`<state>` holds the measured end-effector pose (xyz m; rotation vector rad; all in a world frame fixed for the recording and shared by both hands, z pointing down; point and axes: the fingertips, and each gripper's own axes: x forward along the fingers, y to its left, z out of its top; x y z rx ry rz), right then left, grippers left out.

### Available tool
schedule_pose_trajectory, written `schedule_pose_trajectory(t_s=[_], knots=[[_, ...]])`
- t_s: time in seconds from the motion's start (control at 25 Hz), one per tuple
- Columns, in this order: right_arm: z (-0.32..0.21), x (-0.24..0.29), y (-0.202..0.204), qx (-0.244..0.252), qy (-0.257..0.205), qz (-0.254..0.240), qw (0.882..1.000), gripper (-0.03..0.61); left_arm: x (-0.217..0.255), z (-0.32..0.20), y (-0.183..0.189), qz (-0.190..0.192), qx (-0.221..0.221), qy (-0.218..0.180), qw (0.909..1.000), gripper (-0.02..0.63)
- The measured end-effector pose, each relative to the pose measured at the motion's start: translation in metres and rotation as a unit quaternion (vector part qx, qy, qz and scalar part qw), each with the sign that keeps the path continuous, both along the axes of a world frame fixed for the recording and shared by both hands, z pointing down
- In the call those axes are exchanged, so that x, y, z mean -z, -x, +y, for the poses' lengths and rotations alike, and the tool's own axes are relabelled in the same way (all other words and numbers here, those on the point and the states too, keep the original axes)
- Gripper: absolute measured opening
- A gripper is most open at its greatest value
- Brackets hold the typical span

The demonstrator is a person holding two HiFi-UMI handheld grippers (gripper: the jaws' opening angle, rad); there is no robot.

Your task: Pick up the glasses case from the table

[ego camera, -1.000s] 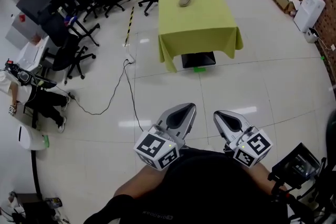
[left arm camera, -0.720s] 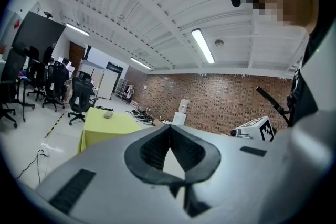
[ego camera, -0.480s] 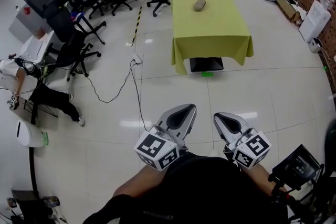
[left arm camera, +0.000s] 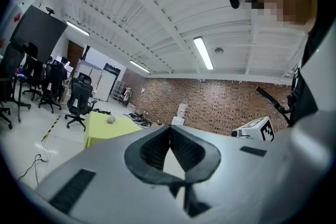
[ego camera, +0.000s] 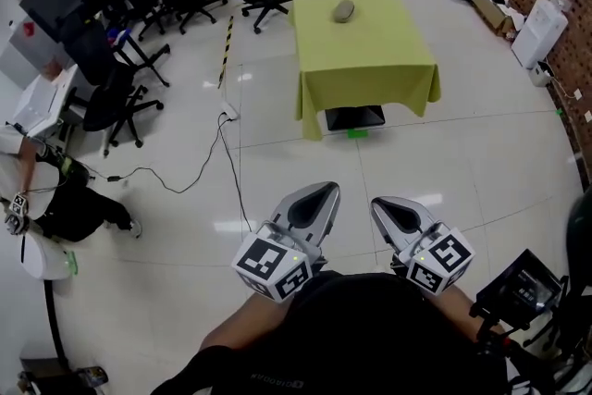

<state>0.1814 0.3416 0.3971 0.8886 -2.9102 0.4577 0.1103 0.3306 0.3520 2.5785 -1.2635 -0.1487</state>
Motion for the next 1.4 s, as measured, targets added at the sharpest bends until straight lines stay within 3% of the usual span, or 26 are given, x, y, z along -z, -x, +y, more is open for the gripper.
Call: schedule_pose_trajectory(t_s=[0.12, 0.44, 1.4], knots=[[0.001, -0.012, 0.026, 0.002, -0.002, 0.007, 1.000, 0.002, -0.015, -0.001, 0.026, 0.003, 0.001, 0.003, 1.0000, 0.008], [-0.004, -0.004, 0.048, -0.002, 0.000, 0.017, 1.000, 0.002, -0.012, -0.004, 0.052, 0.010, 0.003, 0.011, 0.9999, 0.008], [0.002, -0.009, 0.047, -0.009, -0.006, 0.040, 0.999, 0.002, -0.023, 0.005, 0.047, 0.015, -0.023, 0.010, 0.9996, 0.008]])
